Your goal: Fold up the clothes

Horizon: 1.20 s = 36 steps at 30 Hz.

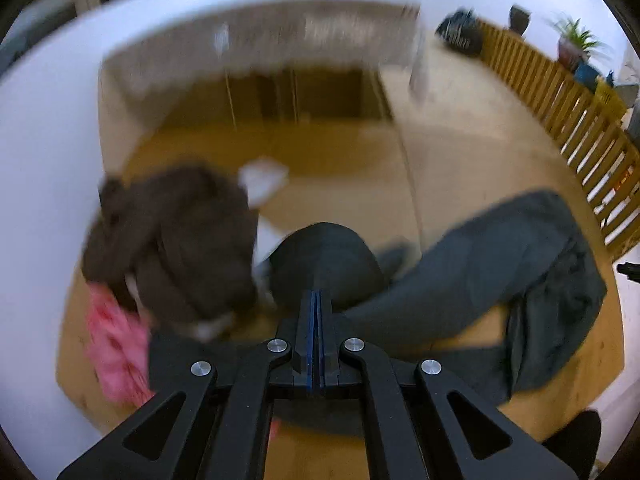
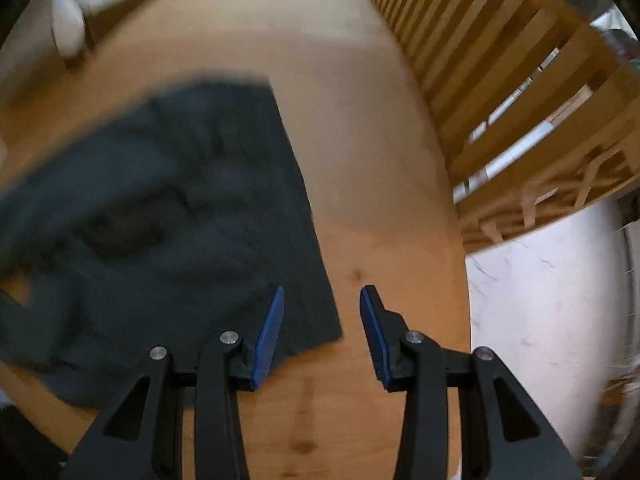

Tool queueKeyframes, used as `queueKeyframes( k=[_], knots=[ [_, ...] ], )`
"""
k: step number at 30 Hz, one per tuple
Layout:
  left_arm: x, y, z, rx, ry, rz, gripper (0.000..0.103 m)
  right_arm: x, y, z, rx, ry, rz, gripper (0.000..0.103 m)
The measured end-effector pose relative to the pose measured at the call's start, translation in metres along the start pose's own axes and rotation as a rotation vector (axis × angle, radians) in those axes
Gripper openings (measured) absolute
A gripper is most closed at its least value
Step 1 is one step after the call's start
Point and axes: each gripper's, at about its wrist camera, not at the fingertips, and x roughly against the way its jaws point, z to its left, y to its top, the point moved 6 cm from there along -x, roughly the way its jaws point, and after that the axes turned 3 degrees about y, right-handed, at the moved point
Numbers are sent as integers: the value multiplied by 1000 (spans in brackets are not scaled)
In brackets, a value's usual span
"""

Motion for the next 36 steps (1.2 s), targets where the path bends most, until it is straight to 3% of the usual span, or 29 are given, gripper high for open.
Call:
queueKeyframes(
  k=[5,10,18,25,30,36],
  knots=[
    [-24,-32,8,35,6,70,1,-40,-8,-4,-31,18,63,39],
    [-32,-38,21,89,-13,89,1,-38,4,2,-11,-10,55,40],
    [-14,-63,36,153,-44,70,1,12,107,77,2,164,-45,48],
    [-13,-99,33,175,-86,98,0,-29,199,140,-96,234,52,48],
    [-17,-103,34,162,-87,98,1,-60,221,141,-222,238,149,48],
    [-24,-98,33,132,-86,95,0,-78,229,131,-294,226,188,48]
  ],
)
